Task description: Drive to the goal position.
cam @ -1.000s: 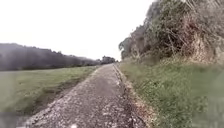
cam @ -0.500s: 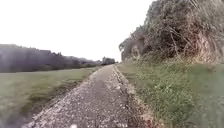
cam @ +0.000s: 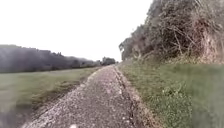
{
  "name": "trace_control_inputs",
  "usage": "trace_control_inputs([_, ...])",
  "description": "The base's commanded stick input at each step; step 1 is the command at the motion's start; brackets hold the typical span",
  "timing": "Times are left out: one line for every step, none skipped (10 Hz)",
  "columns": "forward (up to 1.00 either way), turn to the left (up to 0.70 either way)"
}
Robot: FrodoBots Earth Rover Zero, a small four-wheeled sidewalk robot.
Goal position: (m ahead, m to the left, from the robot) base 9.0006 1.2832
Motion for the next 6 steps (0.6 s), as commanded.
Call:
trace_control_inputs([0.70, 0.00])
trace_control_inputs([0.70, 0.00])
trace_control_inputs([0.70, 0.00])
trace_control_inputs([0.70, 0.00])
trace_control_inputs([0.70, 0.00])
trace_control_inputs([0.70, 0.00])
